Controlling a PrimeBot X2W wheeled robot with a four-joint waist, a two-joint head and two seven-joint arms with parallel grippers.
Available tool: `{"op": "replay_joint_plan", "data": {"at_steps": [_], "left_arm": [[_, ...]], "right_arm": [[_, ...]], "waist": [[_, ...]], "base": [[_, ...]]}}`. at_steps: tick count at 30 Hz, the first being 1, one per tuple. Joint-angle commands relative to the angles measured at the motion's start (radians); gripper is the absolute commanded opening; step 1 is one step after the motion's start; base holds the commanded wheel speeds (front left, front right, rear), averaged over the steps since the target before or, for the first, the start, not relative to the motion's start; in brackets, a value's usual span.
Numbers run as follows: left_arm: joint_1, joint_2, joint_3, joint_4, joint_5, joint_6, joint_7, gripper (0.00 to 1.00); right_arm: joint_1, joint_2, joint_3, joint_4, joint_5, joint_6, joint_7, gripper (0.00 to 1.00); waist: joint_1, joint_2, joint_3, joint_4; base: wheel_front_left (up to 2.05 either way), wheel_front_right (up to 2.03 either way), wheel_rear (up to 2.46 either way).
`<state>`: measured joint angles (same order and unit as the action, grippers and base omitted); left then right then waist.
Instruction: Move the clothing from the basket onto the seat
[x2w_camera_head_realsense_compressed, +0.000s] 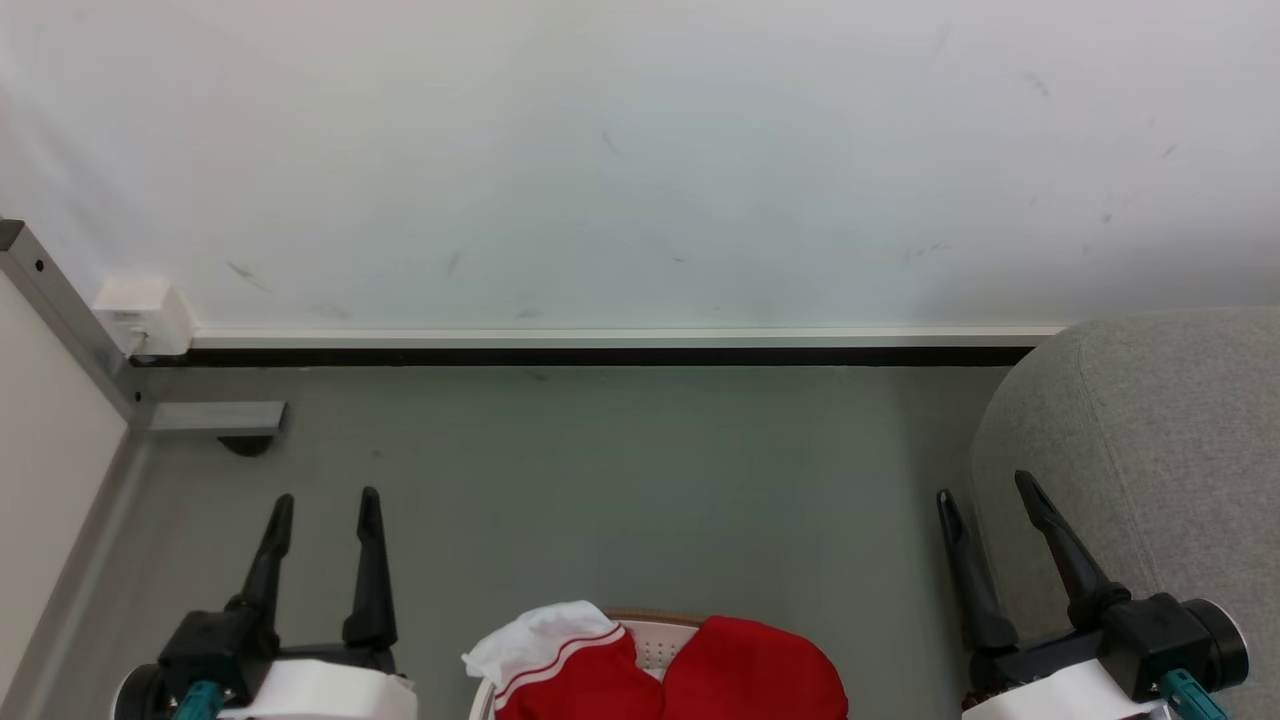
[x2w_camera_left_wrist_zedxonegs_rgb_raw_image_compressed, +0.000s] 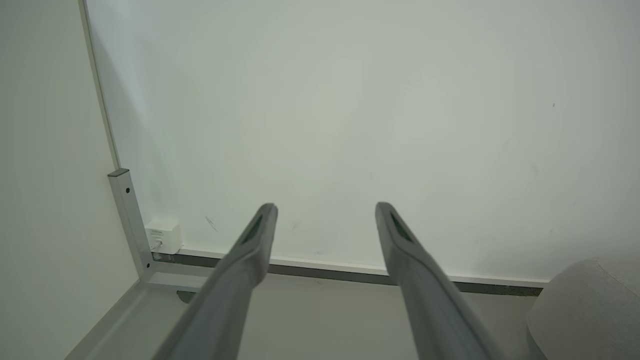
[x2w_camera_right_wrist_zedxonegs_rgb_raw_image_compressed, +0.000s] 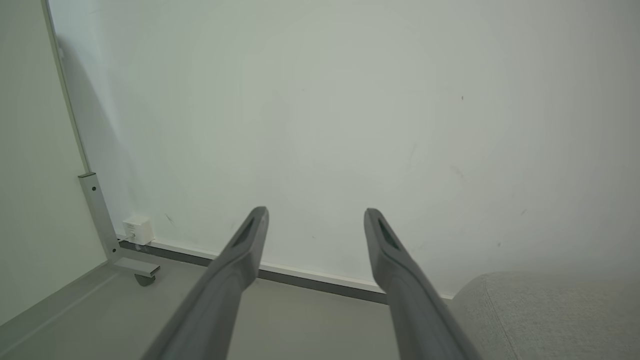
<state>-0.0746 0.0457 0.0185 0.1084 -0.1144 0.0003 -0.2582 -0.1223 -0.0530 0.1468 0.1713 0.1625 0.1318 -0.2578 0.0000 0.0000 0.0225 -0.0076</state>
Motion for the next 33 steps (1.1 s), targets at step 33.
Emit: {"op": "replay_joint_plan", "data": {"at_steps": [33], "left_arm": [[-0.068, 0.008, -0.019, 0.019, 0.019, -0.028, -0.007, 1.00]], "right_arm": [[-0.076, 0.002, -0.031, -0.043, -0.014, -0.002, -0.006, 1.00]], "waist": [[0.0000, 0.0000, 0.135, -0.082]], "base": [[0.00, 0.00, 0.00]]}}
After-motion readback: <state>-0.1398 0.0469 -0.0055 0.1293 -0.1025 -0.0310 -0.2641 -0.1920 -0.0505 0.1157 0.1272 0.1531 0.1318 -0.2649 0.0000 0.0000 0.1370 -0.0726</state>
